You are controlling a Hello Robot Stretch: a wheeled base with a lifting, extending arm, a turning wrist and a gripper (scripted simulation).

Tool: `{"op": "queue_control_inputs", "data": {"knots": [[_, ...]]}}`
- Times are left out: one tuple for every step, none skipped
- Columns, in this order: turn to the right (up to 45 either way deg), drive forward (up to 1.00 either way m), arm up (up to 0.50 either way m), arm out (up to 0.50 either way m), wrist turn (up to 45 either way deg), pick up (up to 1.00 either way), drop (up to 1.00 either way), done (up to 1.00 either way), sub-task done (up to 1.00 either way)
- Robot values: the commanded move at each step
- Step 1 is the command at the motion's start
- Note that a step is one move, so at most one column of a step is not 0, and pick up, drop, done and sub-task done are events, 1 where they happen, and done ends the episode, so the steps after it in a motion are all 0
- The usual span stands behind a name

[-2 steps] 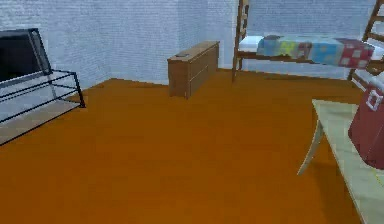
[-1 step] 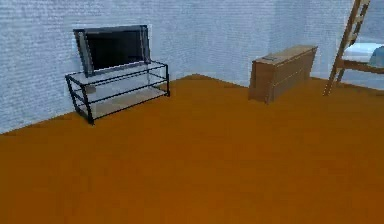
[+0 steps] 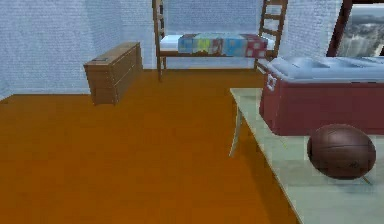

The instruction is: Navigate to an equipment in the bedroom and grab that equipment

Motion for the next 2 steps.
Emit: {"op": "queue_control_inputs", "data": {"knots": [[6.0, 0.0, 0.0, 0.0, 0.0, 0.0, 0.0, 0.0, 0.0], [0.0, 0.65, 0.0, 0.0, 0.0, 0.0, 0.0, 0.0, 0.0]]}}
